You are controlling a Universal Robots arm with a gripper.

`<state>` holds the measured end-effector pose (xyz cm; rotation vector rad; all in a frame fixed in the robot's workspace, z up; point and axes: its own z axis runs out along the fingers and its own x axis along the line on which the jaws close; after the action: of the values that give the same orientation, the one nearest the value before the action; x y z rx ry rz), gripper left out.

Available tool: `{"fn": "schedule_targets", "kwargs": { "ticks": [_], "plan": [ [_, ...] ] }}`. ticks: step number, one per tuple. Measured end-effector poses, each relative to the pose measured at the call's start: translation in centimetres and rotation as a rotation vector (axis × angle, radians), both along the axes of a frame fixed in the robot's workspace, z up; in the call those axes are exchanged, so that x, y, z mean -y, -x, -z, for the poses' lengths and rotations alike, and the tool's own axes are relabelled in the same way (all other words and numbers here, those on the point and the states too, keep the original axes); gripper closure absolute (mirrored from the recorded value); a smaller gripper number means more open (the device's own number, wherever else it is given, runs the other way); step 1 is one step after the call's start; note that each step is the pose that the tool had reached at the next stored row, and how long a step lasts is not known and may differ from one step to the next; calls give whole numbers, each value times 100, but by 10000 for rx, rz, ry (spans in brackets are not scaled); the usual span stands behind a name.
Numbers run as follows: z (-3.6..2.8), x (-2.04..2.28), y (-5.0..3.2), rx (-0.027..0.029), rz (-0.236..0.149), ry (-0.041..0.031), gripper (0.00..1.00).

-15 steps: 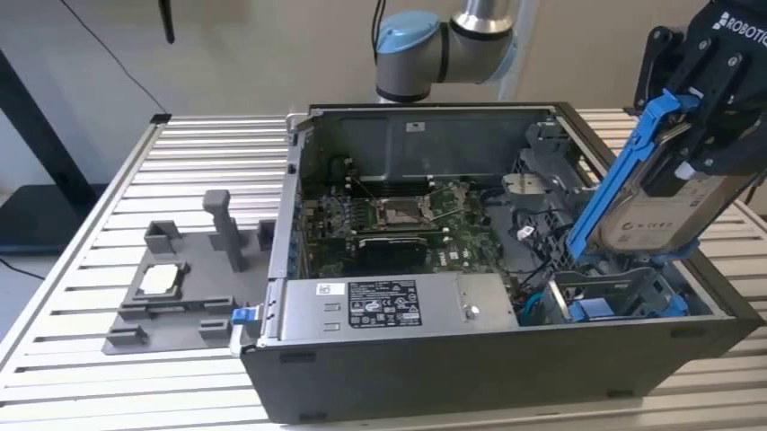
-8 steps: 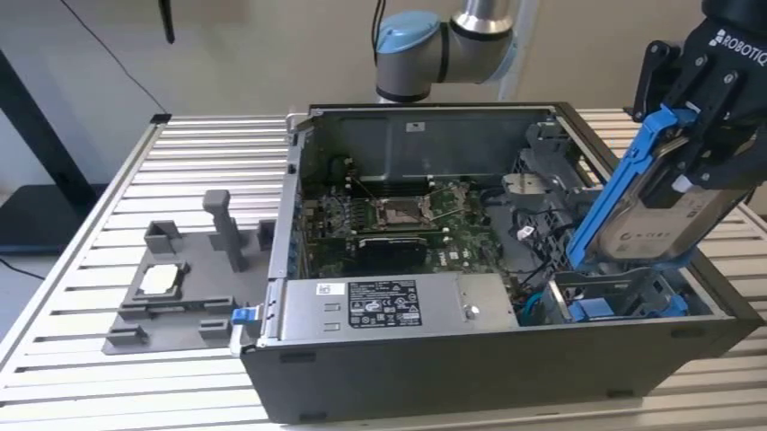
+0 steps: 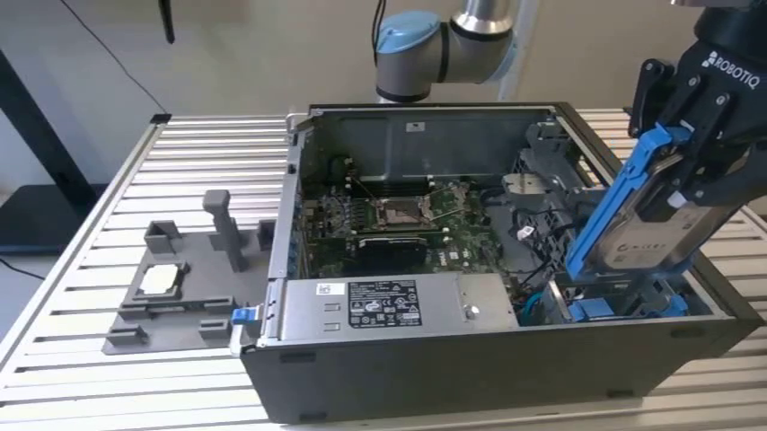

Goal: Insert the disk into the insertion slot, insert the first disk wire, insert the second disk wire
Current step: 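Insert the disk into the insertion slot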

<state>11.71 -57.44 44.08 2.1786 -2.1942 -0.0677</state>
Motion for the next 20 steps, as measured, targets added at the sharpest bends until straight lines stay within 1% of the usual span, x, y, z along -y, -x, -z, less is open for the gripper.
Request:
{"fn": "schedule_targets", "kwargs": {
  "ticks": [11,15,20],
  "plan": [
    [166,5,-11,49,-59,0,67],
    [210,6,-10,80,-61,1,67],
    [258,5,-11,85,-62,1,67]
  ]
}}
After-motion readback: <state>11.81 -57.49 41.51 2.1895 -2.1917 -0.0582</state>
